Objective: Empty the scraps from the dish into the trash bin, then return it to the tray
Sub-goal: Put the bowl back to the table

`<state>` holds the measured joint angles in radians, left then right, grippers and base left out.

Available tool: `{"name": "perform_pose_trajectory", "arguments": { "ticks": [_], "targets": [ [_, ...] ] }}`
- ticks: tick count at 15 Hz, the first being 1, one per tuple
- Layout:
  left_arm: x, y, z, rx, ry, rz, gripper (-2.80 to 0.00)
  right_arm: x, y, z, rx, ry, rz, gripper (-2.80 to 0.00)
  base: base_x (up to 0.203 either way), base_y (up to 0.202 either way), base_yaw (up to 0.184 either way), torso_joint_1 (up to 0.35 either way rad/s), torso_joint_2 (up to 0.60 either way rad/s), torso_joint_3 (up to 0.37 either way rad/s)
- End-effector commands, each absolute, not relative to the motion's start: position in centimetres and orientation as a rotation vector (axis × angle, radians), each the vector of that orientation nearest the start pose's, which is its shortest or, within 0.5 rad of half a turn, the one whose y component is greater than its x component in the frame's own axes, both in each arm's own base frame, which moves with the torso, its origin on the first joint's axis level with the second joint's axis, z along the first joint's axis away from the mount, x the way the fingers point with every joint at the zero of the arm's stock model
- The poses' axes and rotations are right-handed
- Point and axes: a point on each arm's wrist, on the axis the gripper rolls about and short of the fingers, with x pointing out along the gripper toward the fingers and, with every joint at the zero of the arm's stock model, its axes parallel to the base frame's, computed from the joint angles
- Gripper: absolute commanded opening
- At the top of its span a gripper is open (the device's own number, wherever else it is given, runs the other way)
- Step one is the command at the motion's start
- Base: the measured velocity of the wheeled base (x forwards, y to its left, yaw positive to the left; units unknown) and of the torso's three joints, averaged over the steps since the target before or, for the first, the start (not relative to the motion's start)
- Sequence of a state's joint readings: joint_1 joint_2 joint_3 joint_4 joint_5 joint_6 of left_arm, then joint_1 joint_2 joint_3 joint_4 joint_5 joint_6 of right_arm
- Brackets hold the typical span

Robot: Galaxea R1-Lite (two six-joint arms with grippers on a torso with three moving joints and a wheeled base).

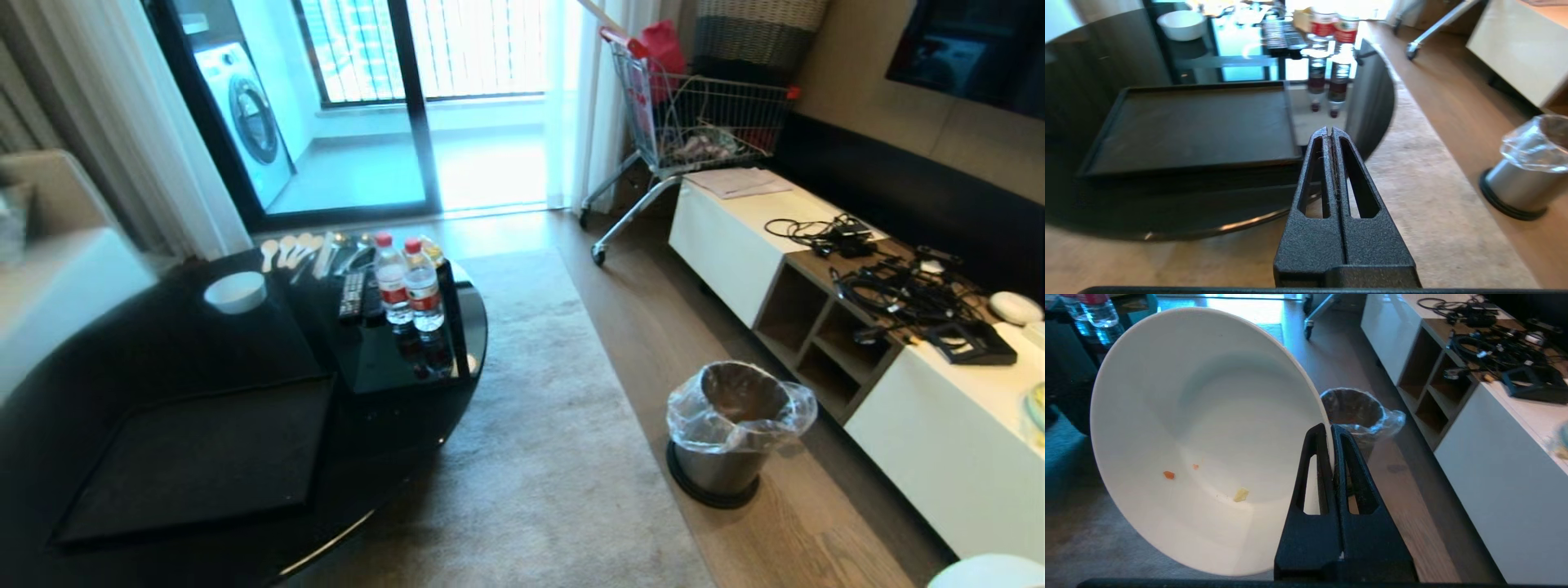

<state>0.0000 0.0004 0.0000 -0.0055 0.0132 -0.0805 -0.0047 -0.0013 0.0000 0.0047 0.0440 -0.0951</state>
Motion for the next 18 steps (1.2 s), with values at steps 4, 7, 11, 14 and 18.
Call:
{"name": "perform_pose_trajectory", "arguments": {
  "ticks": [4, 7, 11, 14, 18],
  "targets": [
    [-2.28, 0.03, 7.61, -0.081, -0.007, 0.014, -2.8, -2.28, 0.11, 7.5, -0.097, 0.003, 0.04, -2.8, 0.001, -0.011, 0.169, 0.002, 0.0, 0.0],
    [-2.28, 0.03, 7.61, -0.081, -0.007, 0.014, -2.8, -2.28, 0.11, 7.5, -0.095, 0.003, 0.04, -2.8, 0.001, -0.011, 0.169, 0.004, 0.0, 0.0],
    [-2.28, 0.03, 7.61, -0.081, -0.007, 0.014, -2.8, -2.28, 0.11, 7.5, -0.095, 0.003, 0.04, -2.8, -0.001, -0.007, 0.171, 0.003, 0.0, 0.003],
    [-2.28, 0.03, 7.61, -0.081, -0.007, 0.014, -2.8, -2.28, 0.11, 7.5, -0.097, 0.003, 0.04, -2.8, 0.0, -0.009, 0.17, 0.001, 0.0, 0.001],
    [-2.28, 0.03, 7.61, -0.081, -0.007, 0.014, -2.8, -2.28, 0.11, 7.5, -0.08, 0.003, 0.039, -2.8, -0.001, -0.008, 0.146, 0.003, 0.0, 0.002]
  ]
}}
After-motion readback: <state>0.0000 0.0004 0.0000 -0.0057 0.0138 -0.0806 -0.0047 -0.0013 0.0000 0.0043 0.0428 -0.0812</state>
